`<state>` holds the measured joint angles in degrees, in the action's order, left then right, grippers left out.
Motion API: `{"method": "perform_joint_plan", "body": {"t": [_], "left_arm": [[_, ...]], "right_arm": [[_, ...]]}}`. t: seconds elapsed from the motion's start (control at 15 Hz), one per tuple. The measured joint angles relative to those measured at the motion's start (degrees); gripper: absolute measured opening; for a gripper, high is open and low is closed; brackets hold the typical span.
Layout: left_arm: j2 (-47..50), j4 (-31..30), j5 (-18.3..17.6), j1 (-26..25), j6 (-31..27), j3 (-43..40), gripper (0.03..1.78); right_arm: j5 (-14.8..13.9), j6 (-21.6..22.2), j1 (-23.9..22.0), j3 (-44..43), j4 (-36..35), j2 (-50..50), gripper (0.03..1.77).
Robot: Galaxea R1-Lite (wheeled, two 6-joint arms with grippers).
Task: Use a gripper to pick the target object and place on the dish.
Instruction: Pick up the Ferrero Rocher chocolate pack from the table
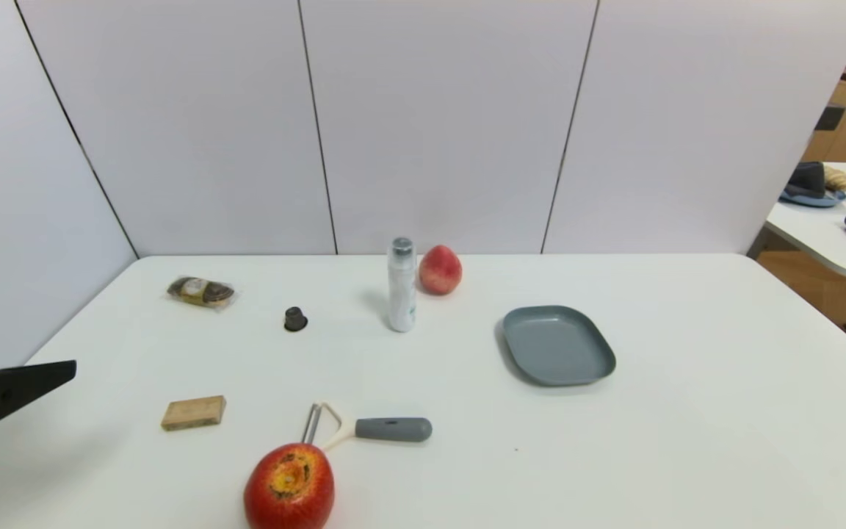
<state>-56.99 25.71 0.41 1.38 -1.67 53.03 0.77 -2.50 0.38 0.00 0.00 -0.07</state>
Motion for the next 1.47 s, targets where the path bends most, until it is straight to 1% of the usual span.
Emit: {"method": "perform_joint_plan", "body": {"t": [0.33, 0.87, 1.13, 1.47], "left_arm": [[-17.81, 8.79, -0.01, 0.02, -0.45, 16.96, 1.69], [-40.89, 20.92, -0.01, -0.44, -0.26, 41.18, 1.69], [-50.15, 22.27, 0.05, -1.38, 0.96, 48.02, 1.69], [-58.8, 21.47, 0.33, -2.43, 8.28, 56.0, 1.69]], "right_arm": [[0.0, -0.02, 0.0, 0.0, 0.0, 0.0, 1.71], [0.0, -0.02, -0.02, 0.0, 0.0, 0.0, 1.71], [-0.02, 0.0, -0.02, 0.0, 0.0, 0.0, 1.71], [-0.02, -0.02, -0.05, 0.0, 0.0, 0.0, 1.71]]}}
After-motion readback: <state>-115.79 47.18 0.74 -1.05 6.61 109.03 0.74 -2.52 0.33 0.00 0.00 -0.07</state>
